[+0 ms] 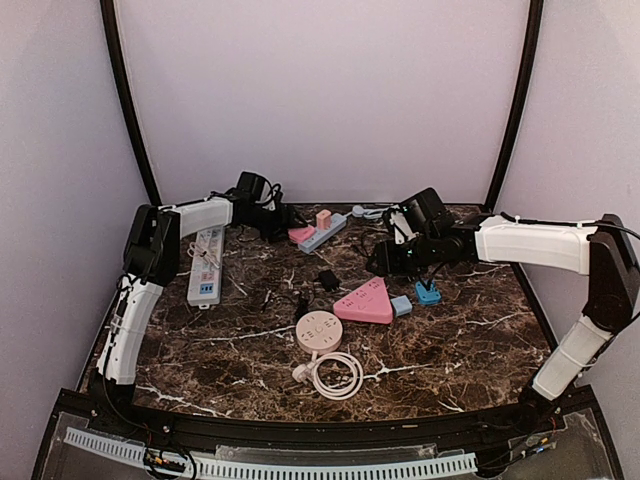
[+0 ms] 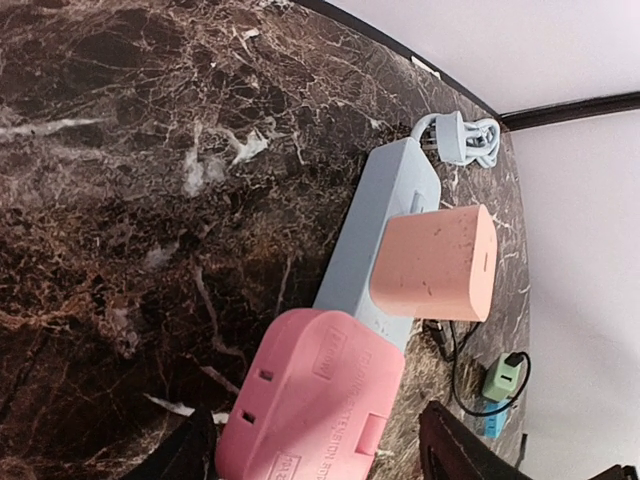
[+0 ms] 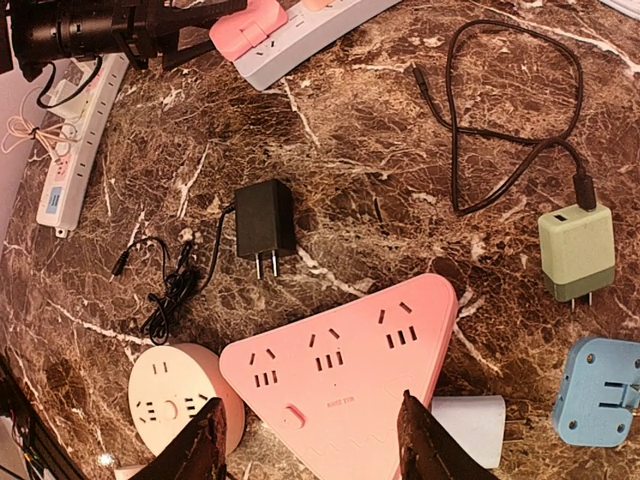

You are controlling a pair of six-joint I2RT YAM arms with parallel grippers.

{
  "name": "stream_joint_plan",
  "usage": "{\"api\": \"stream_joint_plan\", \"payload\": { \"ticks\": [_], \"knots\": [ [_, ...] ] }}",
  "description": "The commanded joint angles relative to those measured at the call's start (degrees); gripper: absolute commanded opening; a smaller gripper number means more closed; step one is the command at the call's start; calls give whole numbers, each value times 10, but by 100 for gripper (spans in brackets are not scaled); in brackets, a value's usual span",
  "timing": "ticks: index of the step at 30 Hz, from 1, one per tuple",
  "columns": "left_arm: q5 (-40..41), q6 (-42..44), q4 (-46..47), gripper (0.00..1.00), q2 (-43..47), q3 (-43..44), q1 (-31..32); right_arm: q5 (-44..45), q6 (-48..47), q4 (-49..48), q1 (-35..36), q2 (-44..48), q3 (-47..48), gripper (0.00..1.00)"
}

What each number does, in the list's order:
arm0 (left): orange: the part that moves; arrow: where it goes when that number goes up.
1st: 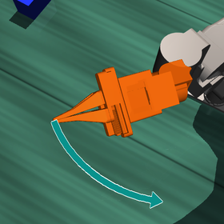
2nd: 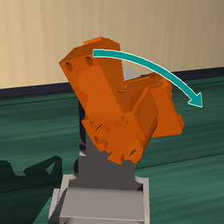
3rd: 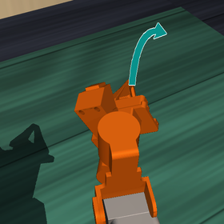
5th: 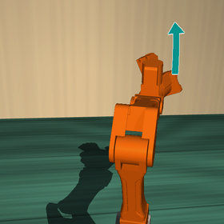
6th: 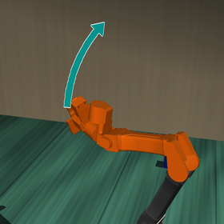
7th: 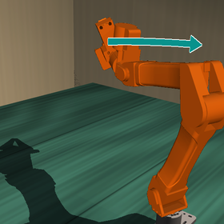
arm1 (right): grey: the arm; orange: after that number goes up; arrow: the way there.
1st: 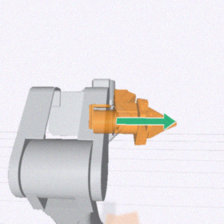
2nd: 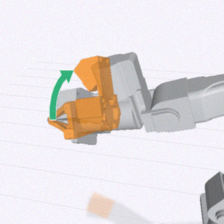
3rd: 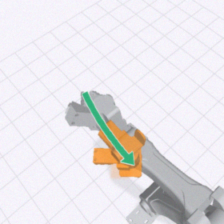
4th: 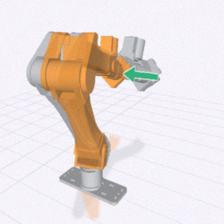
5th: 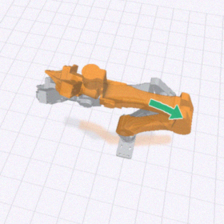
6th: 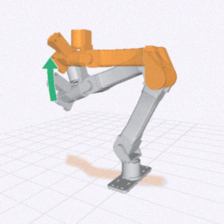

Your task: Pull the plug off the socket

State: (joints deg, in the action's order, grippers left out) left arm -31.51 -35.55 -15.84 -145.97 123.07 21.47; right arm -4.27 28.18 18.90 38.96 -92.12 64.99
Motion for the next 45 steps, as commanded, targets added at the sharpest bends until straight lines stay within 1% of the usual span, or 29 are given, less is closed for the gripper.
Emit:
{"api": "stream_joint_plan", "payload": {
  "ticks": [1,5,12,15,18,19,22,26,30,37,41,45],
  "knots": [
    [-40,-62,70,67,15,-30,1,-5,5,-11,-2,9,-1,55],
    [-54,-86,94,61,18,-44,0,-5,6,-14,-2,7,-3,55],
    [-64,-106,131,44,32,-77,0,-8,8,-25,-2,9,-13,55],
    [-68,-110,137,36,33,-84,0,-11,6,-25,-2,6,-11,55],
    [-72,-112,150,30,37,-93,1,-11,3,-25,-2,2,-8,55],
    [-73,-113,152,27,38,-97,1,-10,3,-24,-2,0,-7,55],
    [-75,-112,156,23,44,-107,1,-11,2,-24,-2,-5,-4,55],
    [-81,-107,173,14,49,-115,1,-12,5,-25,-2,-8,-4,55],
    [-86,-106,180,8,53,-127,1,-13,6,-24,-2,-12,-3,55],
    [-85,-104,201,0,74,-161,4,-18,8,-28,-2,-20,-1,55],
    [-73,-96,207,0,95,-189,9,-21,8,-30,-2,-26,1,55],
    [-55,-90,219,0,123,-237,15,-22,9,-32,-2,-29,3,55]
  ]
}}
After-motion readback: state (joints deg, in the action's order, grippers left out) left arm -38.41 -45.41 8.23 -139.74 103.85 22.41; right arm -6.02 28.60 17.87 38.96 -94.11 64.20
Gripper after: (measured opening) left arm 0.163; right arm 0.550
